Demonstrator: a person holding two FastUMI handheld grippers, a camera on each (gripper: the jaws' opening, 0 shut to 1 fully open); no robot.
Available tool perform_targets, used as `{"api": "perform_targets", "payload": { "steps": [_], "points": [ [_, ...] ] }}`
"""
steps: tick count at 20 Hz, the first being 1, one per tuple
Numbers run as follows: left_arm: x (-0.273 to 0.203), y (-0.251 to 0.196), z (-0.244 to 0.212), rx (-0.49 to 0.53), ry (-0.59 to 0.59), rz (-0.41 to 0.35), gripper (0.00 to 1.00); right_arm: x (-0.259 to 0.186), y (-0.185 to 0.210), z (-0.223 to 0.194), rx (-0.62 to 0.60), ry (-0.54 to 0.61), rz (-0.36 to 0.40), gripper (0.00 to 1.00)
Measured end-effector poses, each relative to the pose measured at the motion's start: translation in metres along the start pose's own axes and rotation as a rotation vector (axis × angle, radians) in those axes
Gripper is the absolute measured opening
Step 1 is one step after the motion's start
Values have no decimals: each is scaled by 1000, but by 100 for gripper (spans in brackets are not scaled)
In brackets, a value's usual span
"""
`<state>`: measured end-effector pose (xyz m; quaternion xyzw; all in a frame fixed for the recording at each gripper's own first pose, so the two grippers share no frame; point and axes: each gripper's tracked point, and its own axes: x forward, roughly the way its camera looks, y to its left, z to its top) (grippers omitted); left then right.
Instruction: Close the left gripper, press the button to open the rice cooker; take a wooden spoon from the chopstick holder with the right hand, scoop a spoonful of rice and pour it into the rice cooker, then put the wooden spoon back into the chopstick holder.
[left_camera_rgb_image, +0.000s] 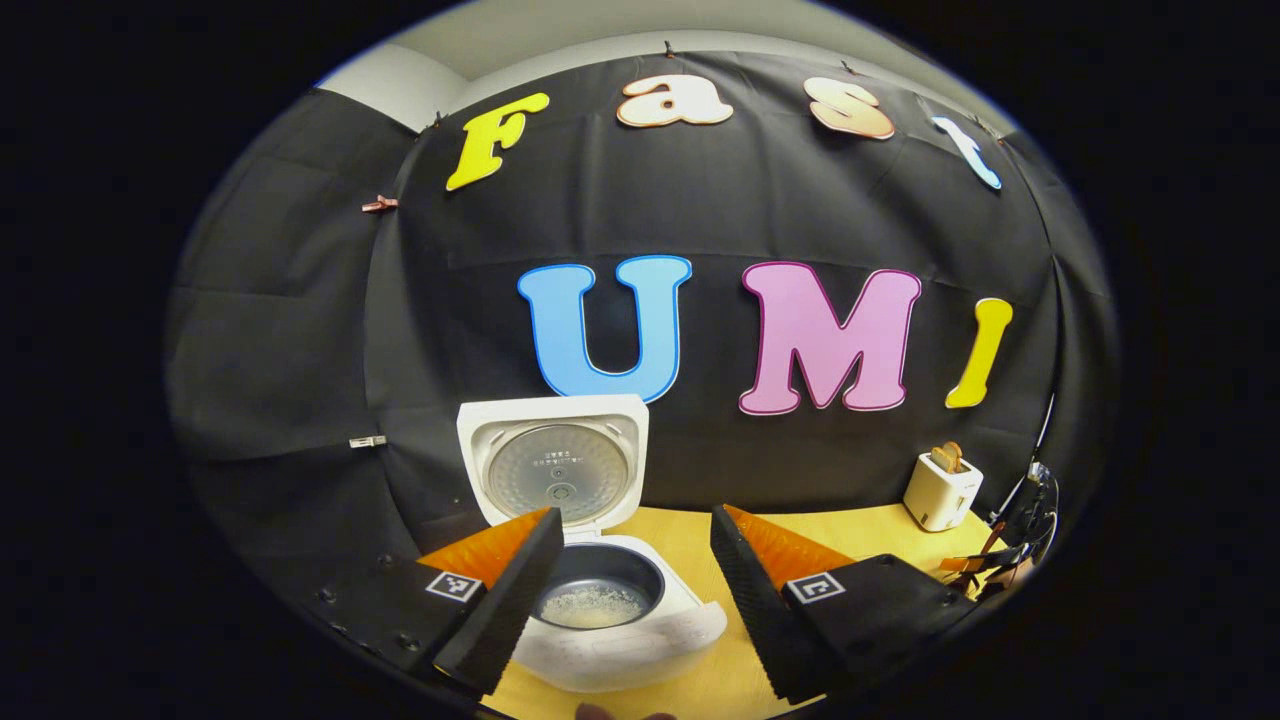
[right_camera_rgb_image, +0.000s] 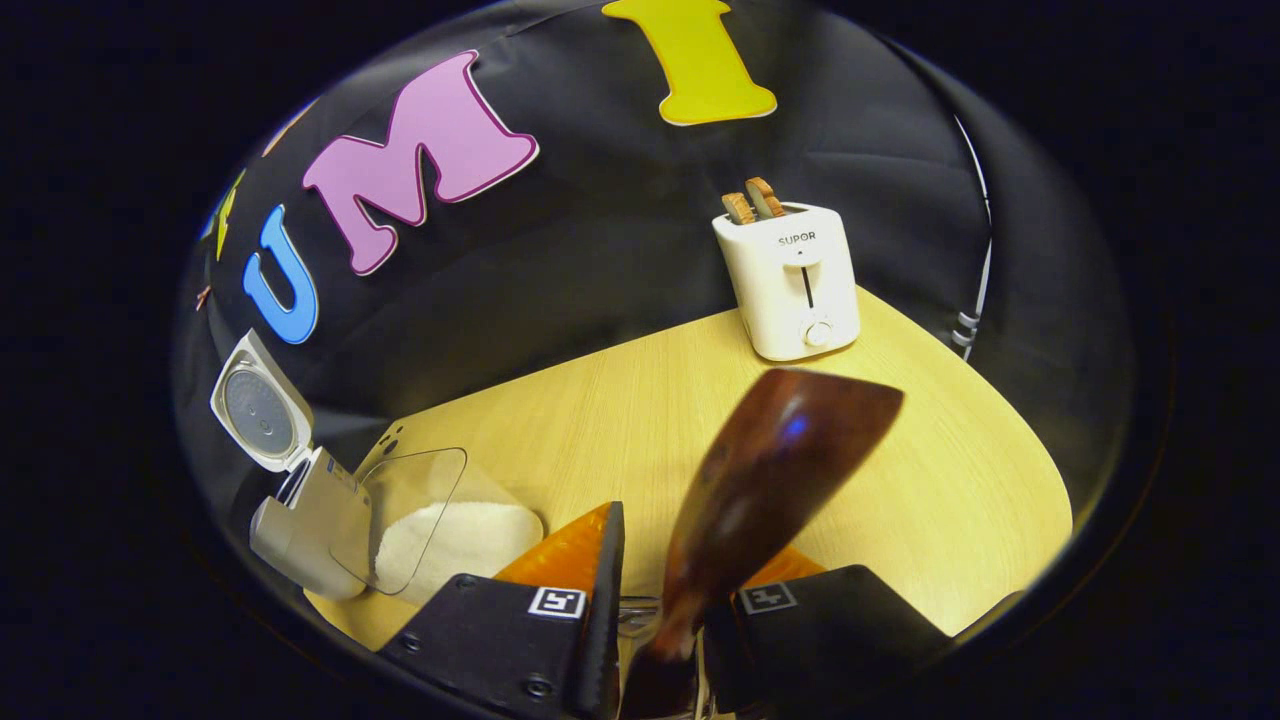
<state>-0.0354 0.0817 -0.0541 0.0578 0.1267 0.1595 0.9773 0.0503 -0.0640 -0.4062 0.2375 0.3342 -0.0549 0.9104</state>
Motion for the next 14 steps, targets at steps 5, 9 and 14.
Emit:
{"api": "perform_targets", "payload": {
  "steps": [5,9,14],
  "points": [
    [3,4,-1,0,1,-8,95,-6,8,3,-4,-24,20,22],
    [2,10,-2,-5,-1,-13,95,-22,16,23,18,-82,31,22],
    [4,17,-8,-37,-2,-12,95,-46,22,56,6,-152,30,22]
  ]
}}
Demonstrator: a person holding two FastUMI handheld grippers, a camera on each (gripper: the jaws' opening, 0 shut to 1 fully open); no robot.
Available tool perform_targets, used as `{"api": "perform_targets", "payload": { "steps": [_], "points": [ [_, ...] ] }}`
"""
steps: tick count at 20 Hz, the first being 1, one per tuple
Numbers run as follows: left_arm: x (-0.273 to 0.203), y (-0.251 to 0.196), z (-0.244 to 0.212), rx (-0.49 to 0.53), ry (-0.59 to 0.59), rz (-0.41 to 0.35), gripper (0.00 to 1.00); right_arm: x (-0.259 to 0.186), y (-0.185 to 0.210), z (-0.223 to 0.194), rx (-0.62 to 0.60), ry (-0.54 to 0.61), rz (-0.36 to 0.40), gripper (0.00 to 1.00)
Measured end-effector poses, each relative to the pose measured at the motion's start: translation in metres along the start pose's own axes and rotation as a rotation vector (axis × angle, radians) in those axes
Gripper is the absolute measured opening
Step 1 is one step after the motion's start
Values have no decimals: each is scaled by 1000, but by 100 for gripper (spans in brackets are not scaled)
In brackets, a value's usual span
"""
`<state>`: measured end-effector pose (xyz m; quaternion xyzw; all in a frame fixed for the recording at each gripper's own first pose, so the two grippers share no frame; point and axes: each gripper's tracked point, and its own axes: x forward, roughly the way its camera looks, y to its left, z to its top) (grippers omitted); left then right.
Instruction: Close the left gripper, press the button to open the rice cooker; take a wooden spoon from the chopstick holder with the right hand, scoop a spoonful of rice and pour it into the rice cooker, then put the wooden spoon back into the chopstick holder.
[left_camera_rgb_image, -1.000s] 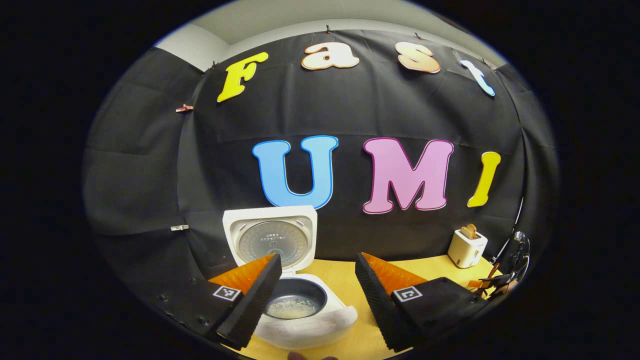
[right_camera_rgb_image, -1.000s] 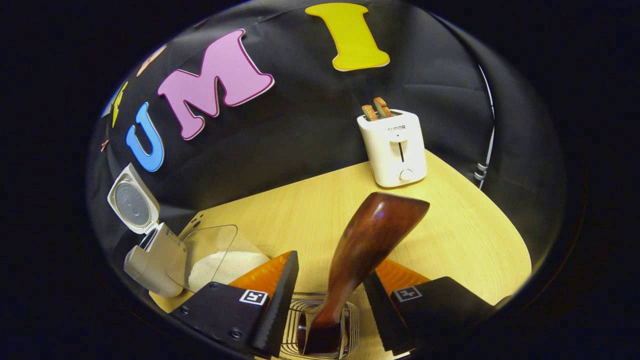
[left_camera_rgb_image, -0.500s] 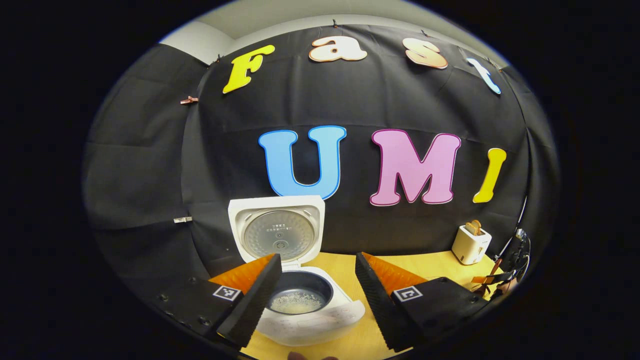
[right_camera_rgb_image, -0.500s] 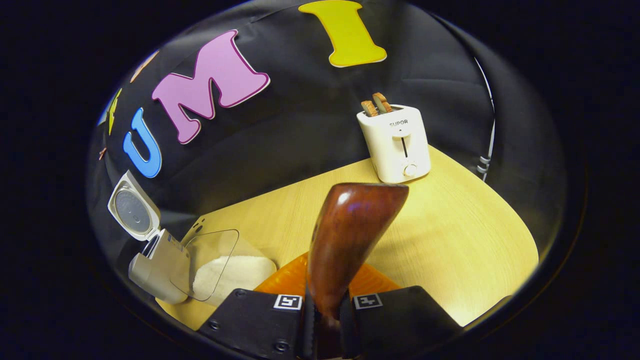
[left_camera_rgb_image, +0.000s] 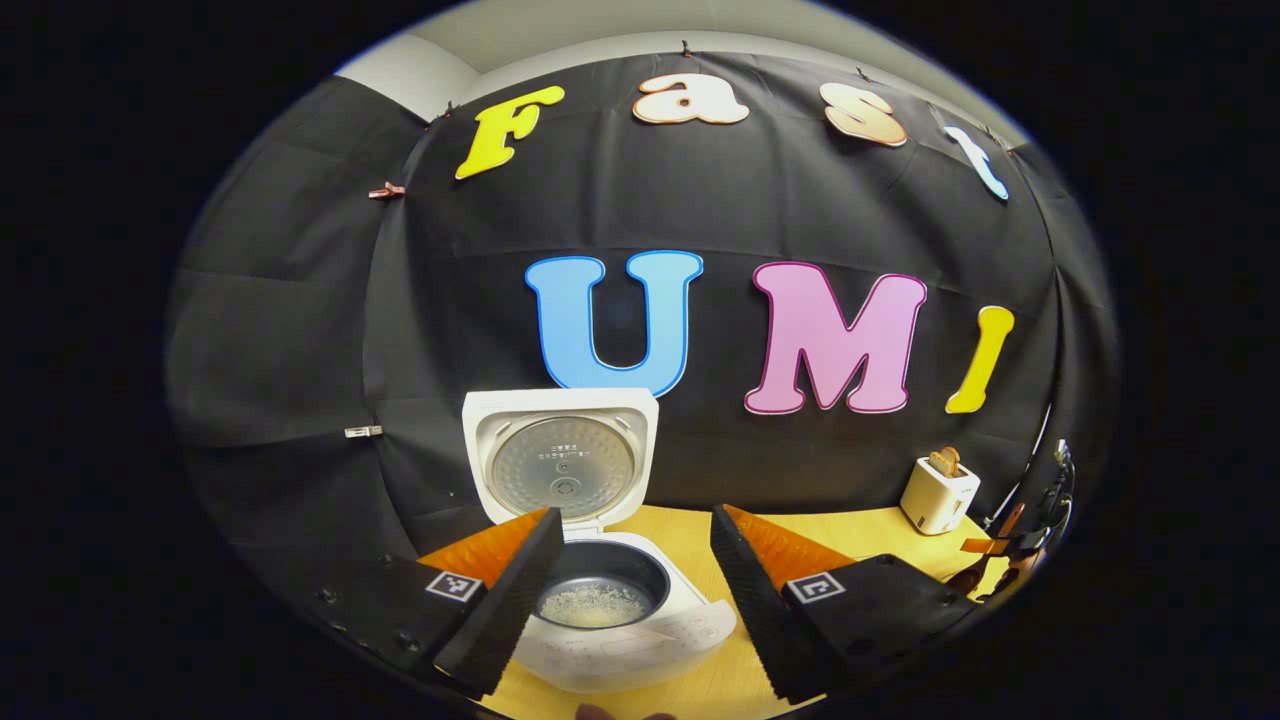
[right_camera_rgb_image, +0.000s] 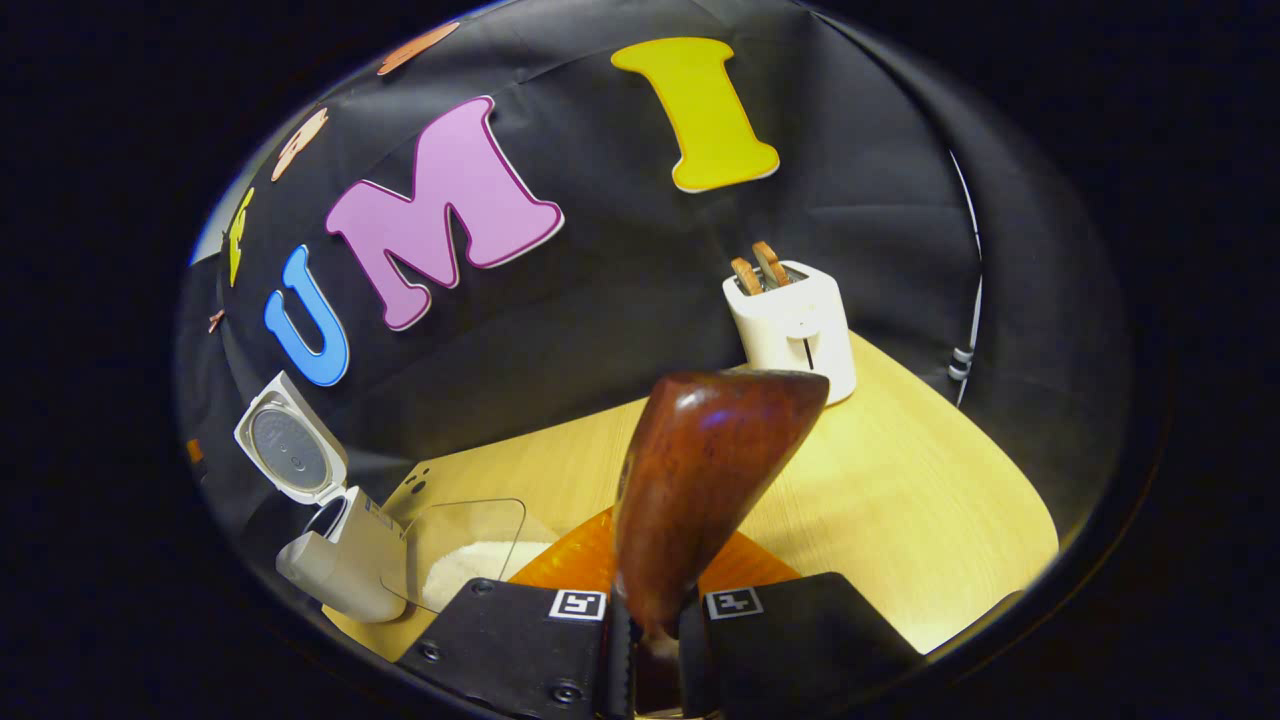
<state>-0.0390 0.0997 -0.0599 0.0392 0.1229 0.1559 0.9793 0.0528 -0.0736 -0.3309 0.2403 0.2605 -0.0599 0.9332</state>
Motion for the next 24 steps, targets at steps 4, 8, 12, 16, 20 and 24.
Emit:
{"api": "perform_targets", "payload": {
  "steps": [4,8,12,16,20,24],
  "points": [
    [1,5,0,6,-15,-16,95,-8,15,33,-35,-55,14,22],
    [6,16,-1,-21,-20,-27,95,-9,57,61,-49,-106,58,22],
    [11,34,-3,-28,-18,-32,95,2,117,67,-76,-134,126,21],
    [19,50,-3,-30,-17,-48,95,27,170,41,-129,-107,164,22],
    [31,64,-2,-27,-15,-74,95,55,196,1,-239,-60,152,21],
    [41,77,-5,-11,-7,-102,95,81,197,-40,-414,-17,100,22]
  ]
}}
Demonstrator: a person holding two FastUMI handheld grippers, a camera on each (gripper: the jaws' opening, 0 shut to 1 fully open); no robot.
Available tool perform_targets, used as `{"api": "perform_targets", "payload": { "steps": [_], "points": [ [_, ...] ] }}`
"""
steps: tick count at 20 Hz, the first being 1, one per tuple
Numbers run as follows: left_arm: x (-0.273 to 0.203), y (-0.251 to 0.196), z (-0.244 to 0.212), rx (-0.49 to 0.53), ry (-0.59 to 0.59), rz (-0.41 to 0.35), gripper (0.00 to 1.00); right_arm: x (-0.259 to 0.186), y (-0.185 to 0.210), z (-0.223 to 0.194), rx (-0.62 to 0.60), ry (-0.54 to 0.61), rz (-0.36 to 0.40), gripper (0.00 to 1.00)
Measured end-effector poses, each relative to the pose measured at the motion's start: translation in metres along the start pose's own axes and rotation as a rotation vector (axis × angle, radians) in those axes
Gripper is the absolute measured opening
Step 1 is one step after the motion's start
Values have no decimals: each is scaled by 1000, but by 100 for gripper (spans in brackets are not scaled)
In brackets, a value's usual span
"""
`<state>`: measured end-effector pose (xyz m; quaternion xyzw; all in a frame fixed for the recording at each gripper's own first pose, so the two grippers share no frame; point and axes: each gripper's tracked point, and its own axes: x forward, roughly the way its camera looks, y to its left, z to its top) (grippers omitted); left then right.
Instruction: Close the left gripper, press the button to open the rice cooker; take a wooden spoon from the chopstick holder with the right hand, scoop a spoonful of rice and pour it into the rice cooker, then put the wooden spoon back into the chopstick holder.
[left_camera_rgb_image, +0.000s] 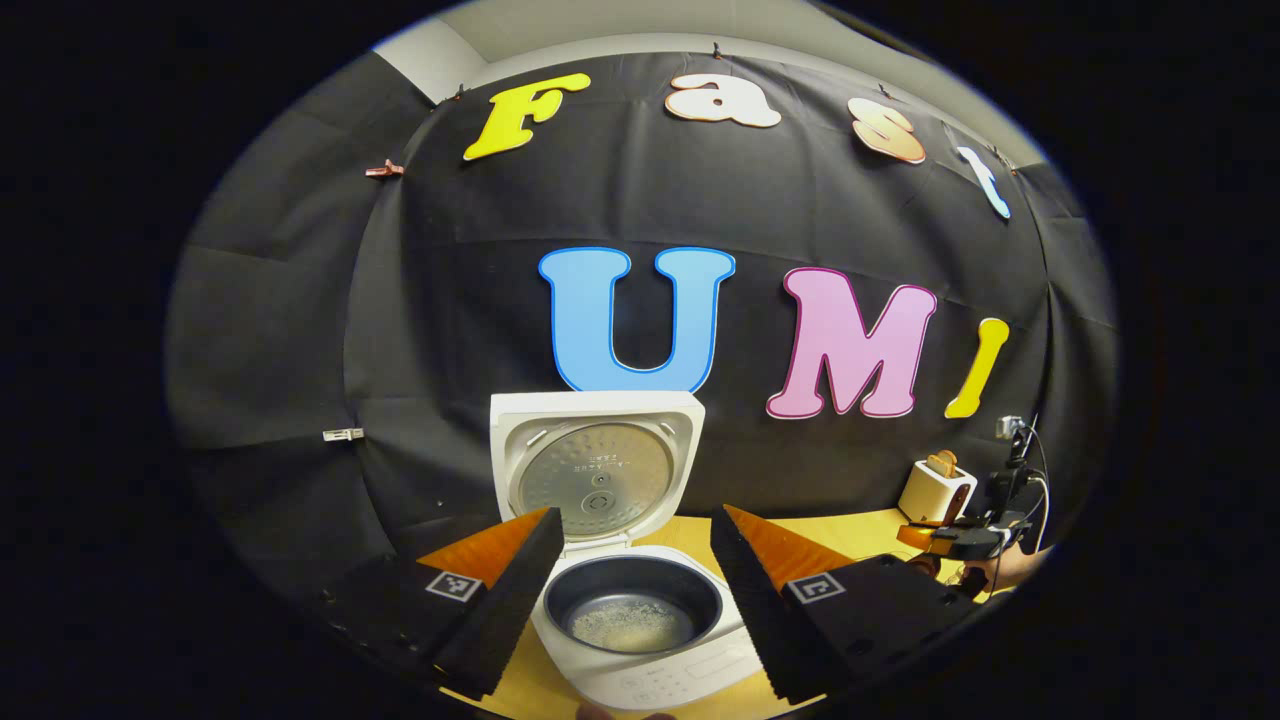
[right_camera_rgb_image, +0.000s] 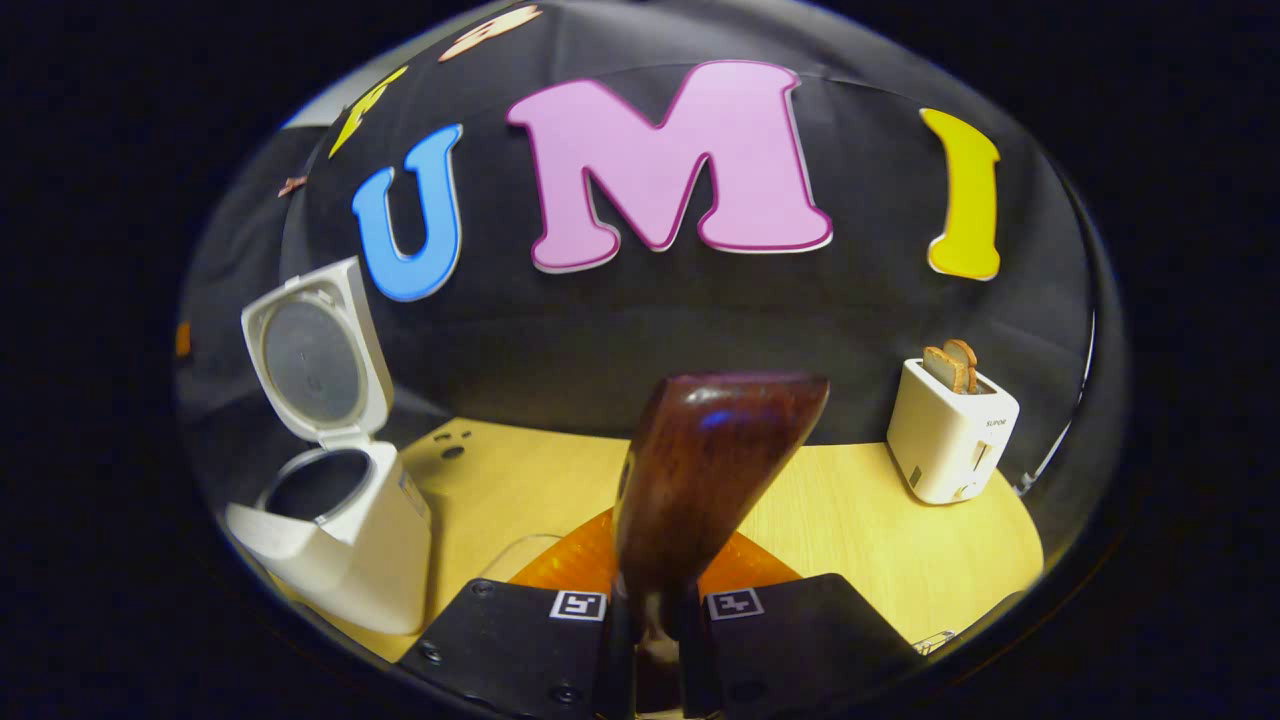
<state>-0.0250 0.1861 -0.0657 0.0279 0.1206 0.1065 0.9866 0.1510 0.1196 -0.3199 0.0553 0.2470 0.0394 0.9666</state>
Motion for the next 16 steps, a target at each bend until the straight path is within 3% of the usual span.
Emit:
{"api": "perform_targets", "payload": {
  "steps": [3,10,16],
  "points": [
    [8,11,-5,7,15,-14,95,11,1,-30,-109,55,-34,22],
    [27,27,-14,-7,33,-31,95,20,-7,-61,-153,116,-134,22],
    [42,29,-16,-18,34,-43,95,26,16,-70,83,147,-178,22]
  ]
}}
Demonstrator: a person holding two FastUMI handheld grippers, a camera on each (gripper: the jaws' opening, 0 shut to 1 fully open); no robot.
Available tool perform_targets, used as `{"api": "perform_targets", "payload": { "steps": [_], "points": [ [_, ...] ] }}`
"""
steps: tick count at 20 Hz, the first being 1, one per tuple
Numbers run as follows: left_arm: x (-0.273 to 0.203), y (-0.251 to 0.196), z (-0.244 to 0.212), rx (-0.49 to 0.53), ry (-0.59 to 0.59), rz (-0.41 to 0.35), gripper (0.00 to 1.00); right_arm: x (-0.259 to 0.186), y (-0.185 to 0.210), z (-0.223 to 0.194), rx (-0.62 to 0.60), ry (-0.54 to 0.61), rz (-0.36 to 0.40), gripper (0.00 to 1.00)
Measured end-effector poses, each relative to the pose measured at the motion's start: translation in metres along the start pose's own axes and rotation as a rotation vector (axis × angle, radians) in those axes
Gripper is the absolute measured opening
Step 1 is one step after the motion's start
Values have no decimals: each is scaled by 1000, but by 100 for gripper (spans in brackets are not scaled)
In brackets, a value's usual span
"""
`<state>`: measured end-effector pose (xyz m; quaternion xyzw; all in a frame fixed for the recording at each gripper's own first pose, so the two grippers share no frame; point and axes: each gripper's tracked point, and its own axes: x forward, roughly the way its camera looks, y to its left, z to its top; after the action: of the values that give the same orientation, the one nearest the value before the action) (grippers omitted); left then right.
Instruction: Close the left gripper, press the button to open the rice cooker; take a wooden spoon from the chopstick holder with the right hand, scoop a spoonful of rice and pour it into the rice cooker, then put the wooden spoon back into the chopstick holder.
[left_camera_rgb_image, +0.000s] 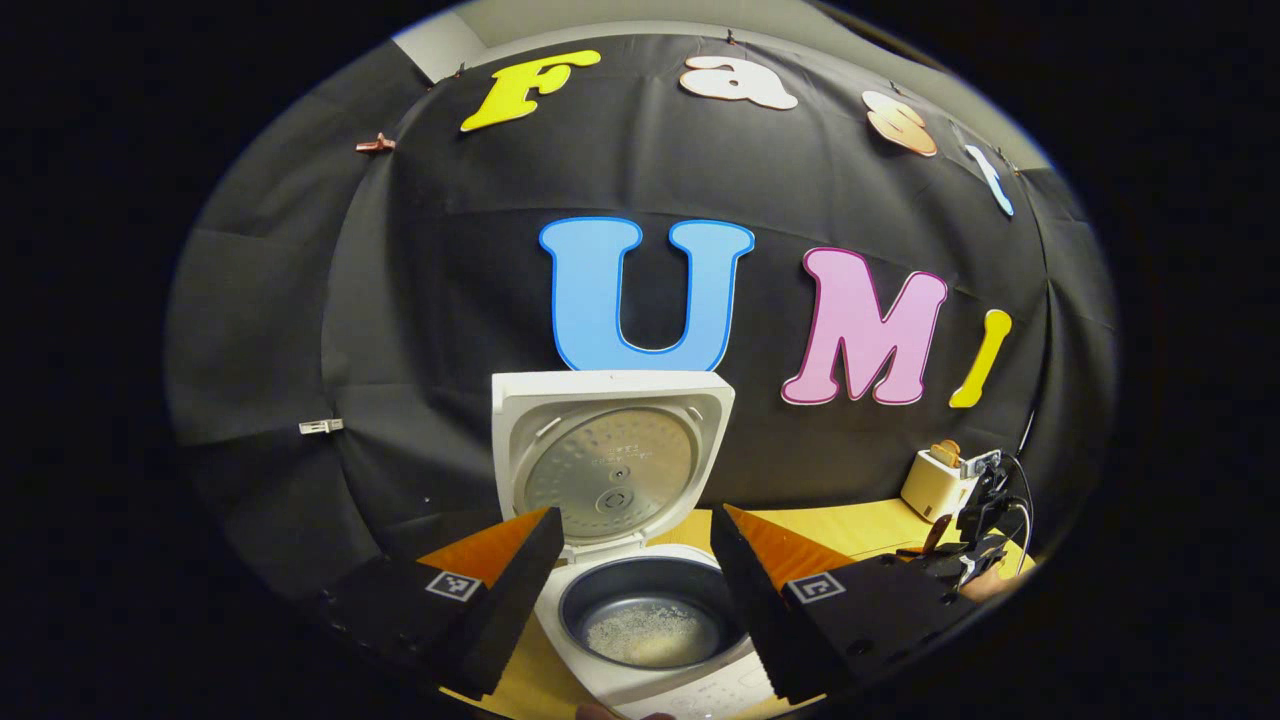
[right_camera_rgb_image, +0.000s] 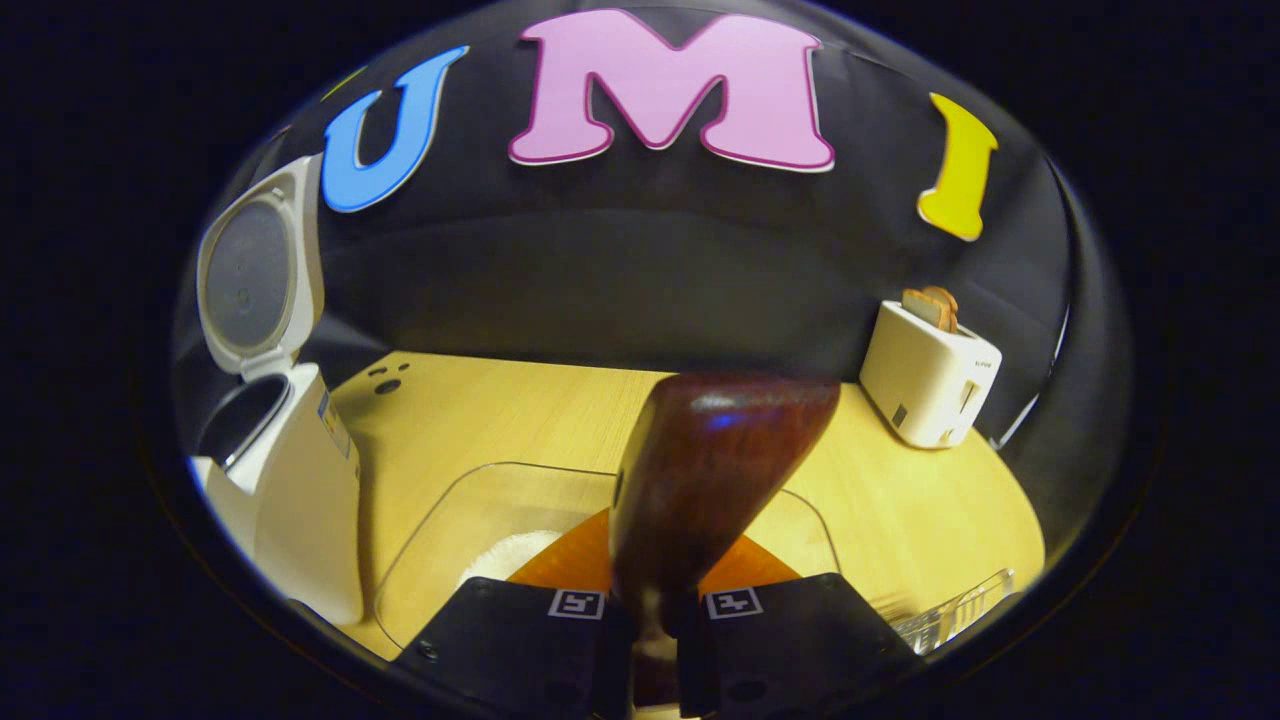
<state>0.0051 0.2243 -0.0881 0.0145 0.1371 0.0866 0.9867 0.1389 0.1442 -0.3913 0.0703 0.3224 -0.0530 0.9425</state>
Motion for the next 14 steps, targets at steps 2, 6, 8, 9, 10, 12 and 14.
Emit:
{"api": "perform_targets", "payload": {
  "steps": [2,6,8,9,10,12,14],
  "points": [
    [2,1,0,-4,0,-2,95,1,9,-1,108,7,3,22],
    [2,6,0,-13,-3,2,95,5,28,1,283,22,34,22],
    [1,8,0,-17,-6,6,95,6,32,1,394,33,48,22],
    [1,9,0,-17,-7,9,95,6,33,1,452,39,53,22],
    [1,10,0,-17,-7,8,95,6,32,0,500,42,52,22],
    [0,9,1,-14,-12,6,95,3,27,2,569,40,46,22],
    [-3,7,3,-10,-18,2,95,-1,19,5,621,26,41,22]
  ]
}}
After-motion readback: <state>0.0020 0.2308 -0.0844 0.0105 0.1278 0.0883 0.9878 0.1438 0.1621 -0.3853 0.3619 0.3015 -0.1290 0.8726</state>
